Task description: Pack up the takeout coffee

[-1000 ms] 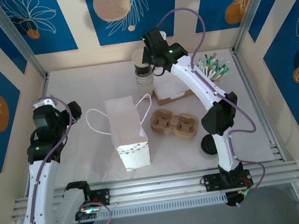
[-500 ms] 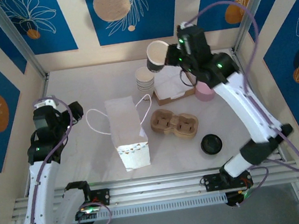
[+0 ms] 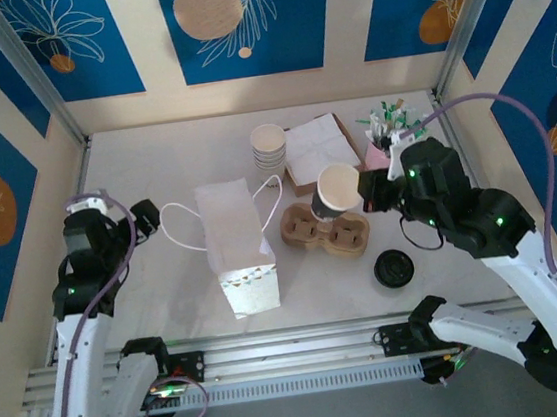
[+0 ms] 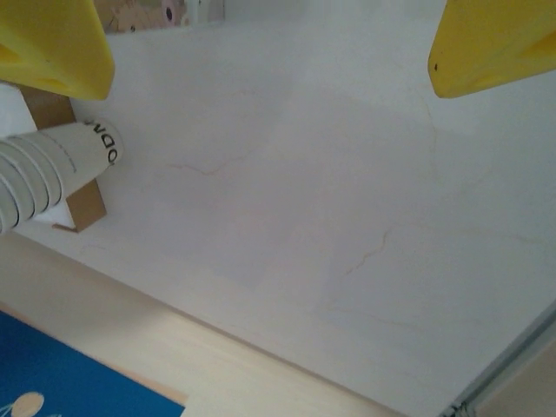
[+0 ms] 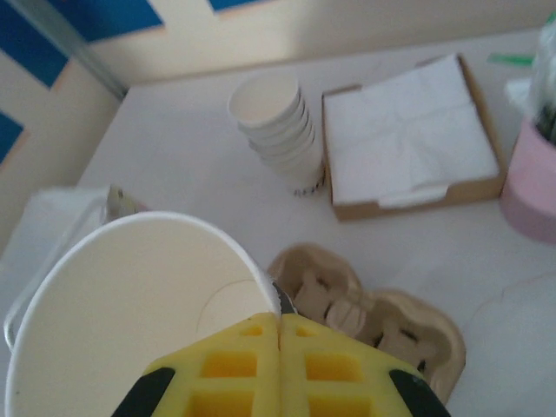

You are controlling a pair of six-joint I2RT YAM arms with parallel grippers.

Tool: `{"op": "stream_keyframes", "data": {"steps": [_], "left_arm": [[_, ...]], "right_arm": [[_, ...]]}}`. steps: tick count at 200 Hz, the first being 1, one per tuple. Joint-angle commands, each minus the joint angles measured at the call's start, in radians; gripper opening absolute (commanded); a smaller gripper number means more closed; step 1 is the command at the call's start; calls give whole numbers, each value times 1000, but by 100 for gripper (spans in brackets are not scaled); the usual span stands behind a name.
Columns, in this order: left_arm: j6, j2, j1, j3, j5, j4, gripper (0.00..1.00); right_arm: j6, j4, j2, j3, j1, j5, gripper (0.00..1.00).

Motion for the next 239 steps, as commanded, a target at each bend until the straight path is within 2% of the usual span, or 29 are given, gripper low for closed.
{"op": "stream_keyframes", "data": {"steps": [1, 35, 70, 92, 133, 184, 239], "left_arm": [[-39, -22, 11, -32, 45, -77, 93], [-65, -69, 11, -80, 83, -116, 93], [-128, -78, 11, -131, 165, -108, 92], [-141, -74, 11, -169, 241, -74, 92], [-162, -68, 11, -204, 228, -76, 92], [-218, -88, 11, -262, 265, -12, 92], [-226, -72, 11, -290, 303, 17, 92]], "right_arm": [[43, -62, -12, -66, 34, -77, 0], [66, 11, -11, -223, 131, -126, 0], [123, 129, -16, -402, 241, -38, 0], [174, 165, -12, -490, 243, 24, 0], [211, 203, -24, -564, 241, 146, 0], [208, 172, 19, -552, 238, 287, 0], [187, 166, 50, -544, 219, 349, 0]]}}
